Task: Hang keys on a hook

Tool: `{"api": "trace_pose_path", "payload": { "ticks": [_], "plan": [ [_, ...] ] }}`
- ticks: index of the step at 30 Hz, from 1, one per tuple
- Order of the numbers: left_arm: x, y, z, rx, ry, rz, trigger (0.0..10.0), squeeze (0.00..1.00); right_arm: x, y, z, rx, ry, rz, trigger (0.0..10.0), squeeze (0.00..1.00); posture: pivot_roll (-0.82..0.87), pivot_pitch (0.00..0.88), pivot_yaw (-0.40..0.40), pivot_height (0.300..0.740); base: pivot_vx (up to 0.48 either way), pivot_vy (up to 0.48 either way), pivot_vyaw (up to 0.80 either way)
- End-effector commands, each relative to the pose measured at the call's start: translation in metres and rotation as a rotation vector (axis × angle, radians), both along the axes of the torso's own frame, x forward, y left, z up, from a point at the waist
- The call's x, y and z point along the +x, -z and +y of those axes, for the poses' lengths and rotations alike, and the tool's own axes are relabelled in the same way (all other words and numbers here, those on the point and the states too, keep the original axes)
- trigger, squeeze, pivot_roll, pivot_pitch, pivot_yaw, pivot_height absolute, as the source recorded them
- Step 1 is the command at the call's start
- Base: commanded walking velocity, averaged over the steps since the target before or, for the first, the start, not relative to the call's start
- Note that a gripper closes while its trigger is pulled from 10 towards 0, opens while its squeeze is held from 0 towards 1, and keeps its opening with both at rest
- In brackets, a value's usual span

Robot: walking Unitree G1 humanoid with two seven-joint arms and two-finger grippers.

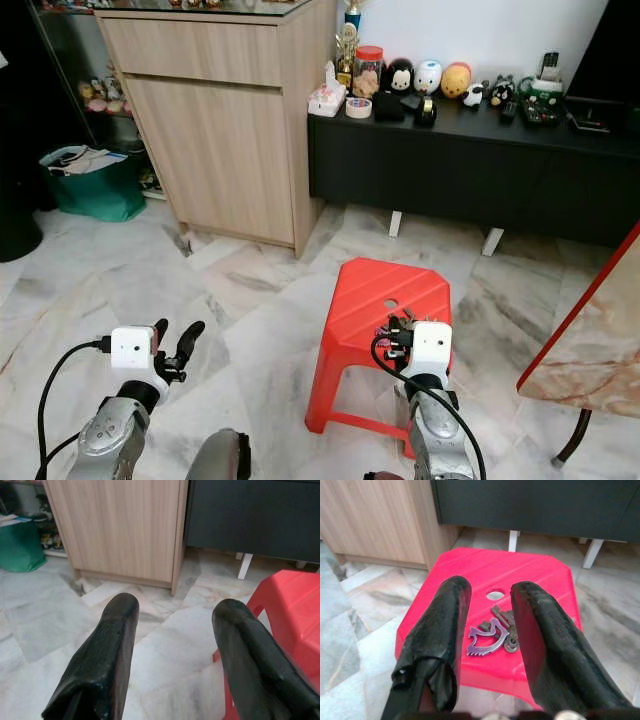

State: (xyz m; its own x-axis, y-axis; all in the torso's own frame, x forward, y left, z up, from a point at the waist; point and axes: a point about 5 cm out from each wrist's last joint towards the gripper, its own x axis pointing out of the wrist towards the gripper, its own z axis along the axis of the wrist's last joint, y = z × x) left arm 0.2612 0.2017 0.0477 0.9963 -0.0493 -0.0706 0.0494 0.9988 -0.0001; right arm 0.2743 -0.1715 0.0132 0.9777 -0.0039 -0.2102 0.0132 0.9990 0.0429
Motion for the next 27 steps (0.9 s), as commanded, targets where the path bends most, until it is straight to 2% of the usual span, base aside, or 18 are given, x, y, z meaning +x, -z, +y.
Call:
{"api": "trace_pose_path", "payload": {
  "ticks": [1,3,13,22,25,27],
  "plan": [
    [0.0029,-0.0016,-0.0001,0.002,0.001,-0.002,10.0,0.00,0.0003,0.0004,-0.0014,-0.014,-0.005,0.000,10.0,0.00,0.05,0.000,-0.015,0.635,0.300,0.000,0.59],
    [0.0039,-0.0022,-0.0009,0.003,0.005,-0.003,10.0,0.00,0.0000,0.0017,-0.0018,-0.013,-0.002,0.008,10.0,0.00,0.04,0.000,-0.014,0.635,0.304,0.000,0.59],
    [0.0051,-0.0017,-0.0022,0.006,0.008,-0.001,10.0,0.00,0.0014,0.0028,-0.0028,0.011,0.035,0.013,10.0,0.00,0.04,0.000,-0.012,0.635,0.311,0.000,0.00],
    [0.0048,-0.0003,-0.0016,0.008,0.007,0.005,10.0,0.00,0.0022,0.0050,0.0011,0.010,0.021,0.027,10.0,0.00,0.05,0.000,-0.013,0.635,0.325,0.000,0.00],
    [0.0049,-0.0001,-0.0028,0.007,0.009,0.005,10.0,0.00,0.0025,0.0043,0.0010,-0.012,0.010,0.020,10.0,0.00,0.05,0.000,-0.013,0.635,0.326,0.000,0.00],
    [0.0055,0.0006,-0.0052,0.008,0.015,0.008,10.0,0.00,0.0023,0.0022,0.0022,-0.009,0.007,-0.005,10.0,0.00,0.05,0.000,-0.011,0.635,0.322,0.000,0.72]
  ]
}}
